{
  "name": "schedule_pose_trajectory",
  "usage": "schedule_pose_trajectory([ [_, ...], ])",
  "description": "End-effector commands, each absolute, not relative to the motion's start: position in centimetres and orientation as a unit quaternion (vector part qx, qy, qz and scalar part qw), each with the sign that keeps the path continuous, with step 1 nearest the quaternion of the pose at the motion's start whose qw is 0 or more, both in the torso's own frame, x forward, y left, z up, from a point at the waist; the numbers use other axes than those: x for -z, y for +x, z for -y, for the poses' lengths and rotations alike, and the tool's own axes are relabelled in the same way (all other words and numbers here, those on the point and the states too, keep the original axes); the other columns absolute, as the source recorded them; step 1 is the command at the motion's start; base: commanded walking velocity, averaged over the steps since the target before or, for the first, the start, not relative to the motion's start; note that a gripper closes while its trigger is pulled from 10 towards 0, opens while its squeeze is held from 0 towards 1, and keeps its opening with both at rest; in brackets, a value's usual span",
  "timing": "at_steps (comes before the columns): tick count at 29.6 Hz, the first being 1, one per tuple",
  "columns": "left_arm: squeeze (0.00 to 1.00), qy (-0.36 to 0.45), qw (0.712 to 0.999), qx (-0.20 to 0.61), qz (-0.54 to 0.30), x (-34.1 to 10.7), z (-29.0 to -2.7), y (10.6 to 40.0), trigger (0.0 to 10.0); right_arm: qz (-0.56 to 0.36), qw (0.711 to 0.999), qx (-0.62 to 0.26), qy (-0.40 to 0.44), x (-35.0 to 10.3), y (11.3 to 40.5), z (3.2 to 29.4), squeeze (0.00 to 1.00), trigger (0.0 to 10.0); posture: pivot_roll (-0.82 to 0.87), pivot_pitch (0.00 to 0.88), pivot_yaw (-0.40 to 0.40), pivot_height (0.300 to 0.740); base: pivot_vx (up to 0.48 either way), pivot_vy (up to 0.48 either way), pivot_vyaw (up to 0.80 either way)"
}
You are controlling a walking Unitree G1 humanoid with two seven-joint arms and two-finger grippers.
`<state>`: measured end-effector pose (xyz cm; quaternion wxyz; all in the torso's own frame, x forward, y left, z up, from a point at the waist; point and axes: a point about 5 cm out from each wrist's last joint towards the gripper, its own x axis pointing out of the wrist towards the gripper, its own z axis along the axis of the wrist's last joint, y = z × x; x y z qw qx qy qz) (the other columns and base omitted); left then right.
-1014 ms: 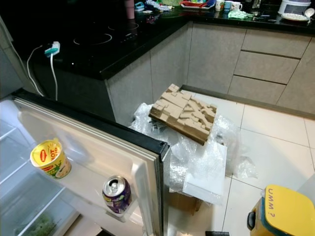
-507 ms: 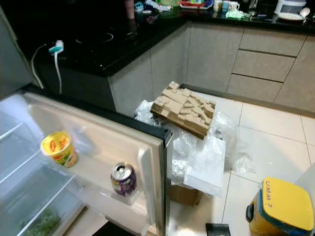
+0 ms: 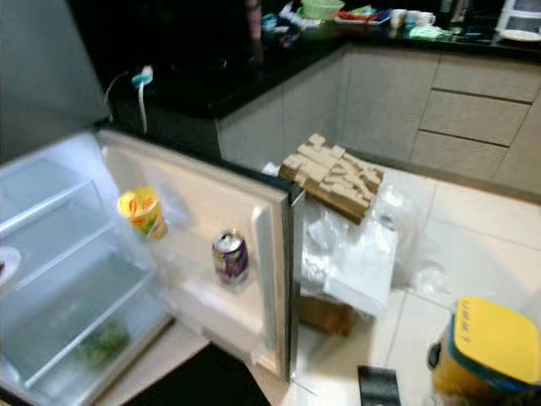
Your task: Restocking fridge
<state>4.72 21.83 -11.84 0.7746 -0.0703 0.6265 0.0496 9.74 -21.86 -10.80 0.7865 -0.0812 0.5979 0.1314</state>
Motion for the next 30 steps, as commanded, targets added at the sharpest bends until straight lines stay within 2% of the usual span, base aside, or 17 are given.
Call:
schedule_pose_trajectory([
  [1,0.00,-0.066,0.787,-0.048,-0.611,11.65,-22.01,5.77,10.0,-0.591,0.791,-0.136,-0.074,10.77,10.09,21.48,0.00,10.0,-0.05,0.000,0.008,0.740,0.000,0.000,0.00],
  [9,0.00,-0.062,0.788,-0.051,-0.610,11.55,-22.41,5.92,10.0,-0.591,0.792,-0.135,-0.070,10.76,10.11,21.48,0.00,10.0,-0.05,0.000,0.008,0.740,0.000,0.000,0.00],
  [16,0.00,-0.061,0.788,-0.054,-0.610,11.54,-22.46,5.96,10.0,-0.590,0.793,-0.136,-0.070,10.74,10.16,21.49,0.00,10.0,-0.05,0.000,0.006,0.740,0.000,-0.463,0.00],
  [20,0.00,-0.062,0.788,-0.058,-0.610,11.56,-22.46,5.84,10.0,-0.585,0.795,-0.141,-0.072,10.68,10.32,21.48,0.00,10.0,-0.05,0.000,0.006,0.740,0.000,0.000,0.00],
  [30,0.00,-0.066,0.787,-0.057,-0.611,11.62,-22.29,5.71,10.0,-0.578,0.798,-0.156,-0.071,10.58,10.57,21.34,0.00,10.0,-0.05,0.000,0.006,0.740,0.000,0.000,0.77],
])
